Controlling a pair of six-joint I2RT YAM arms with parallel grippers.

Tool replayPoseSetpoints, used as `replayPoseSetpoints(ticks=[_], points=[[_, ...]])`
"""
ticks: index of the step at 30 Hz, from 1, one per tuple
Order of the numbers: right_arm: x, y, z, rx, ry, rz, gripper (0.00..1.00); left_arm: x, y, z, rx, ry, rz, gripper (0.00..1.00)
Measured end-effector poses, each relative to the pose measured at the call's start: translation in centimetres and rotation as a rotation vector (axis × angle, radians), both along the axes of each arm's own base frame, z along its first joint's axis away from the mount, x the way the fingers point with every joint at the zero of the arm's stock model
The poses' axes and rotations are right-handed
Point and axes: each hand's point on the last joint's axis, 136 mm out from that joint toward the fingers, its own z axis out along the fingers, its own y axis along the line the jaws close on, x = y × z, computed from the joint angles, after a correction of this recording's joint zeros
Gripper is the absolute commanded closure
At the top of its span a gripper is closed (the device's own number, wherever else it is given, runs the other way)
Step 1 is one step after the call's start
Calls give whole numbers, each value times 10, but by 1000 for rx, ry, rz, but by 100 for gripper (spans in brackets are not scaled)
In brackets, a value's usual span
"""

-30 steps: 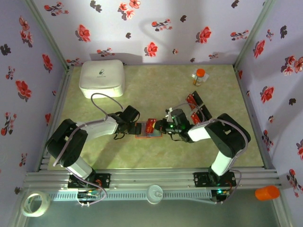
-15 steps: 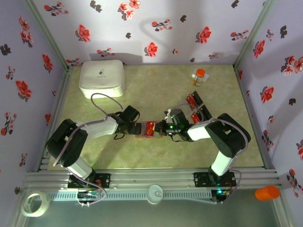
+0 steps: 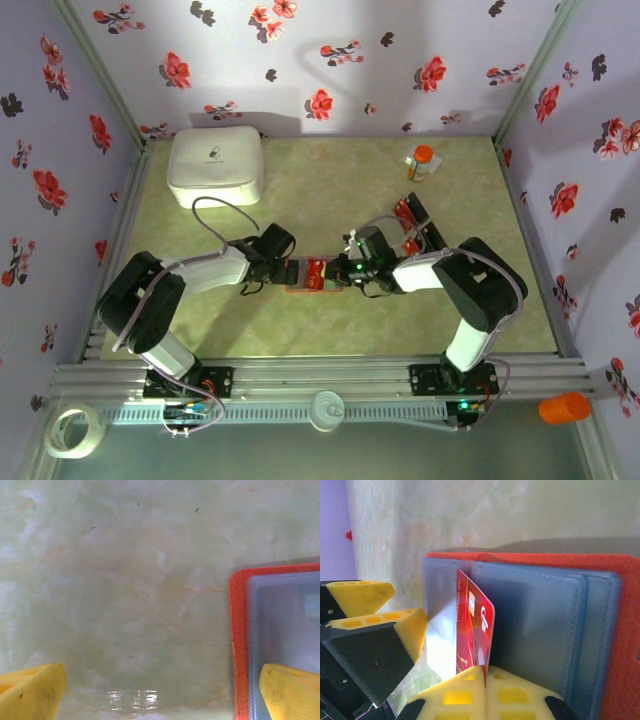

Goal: Put the credit cards into the card holder

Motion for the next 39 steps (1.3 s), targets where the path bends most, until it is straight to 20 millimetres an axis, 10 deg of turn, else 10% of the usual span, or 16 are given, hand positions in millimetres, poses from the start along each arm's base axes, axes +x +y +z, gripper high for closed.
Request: replayPoseSetpoints(ticks=[12,20,39], points=[[4,11,-2,-24,41,58,100,1,1,0,5,-4,2,0],[3,10,3,-76,39,102,67,1,0,0,2,-7,1,0],[15,12,32,-190,-24,151,89,2,-1,0,-5,-13,4,0]])
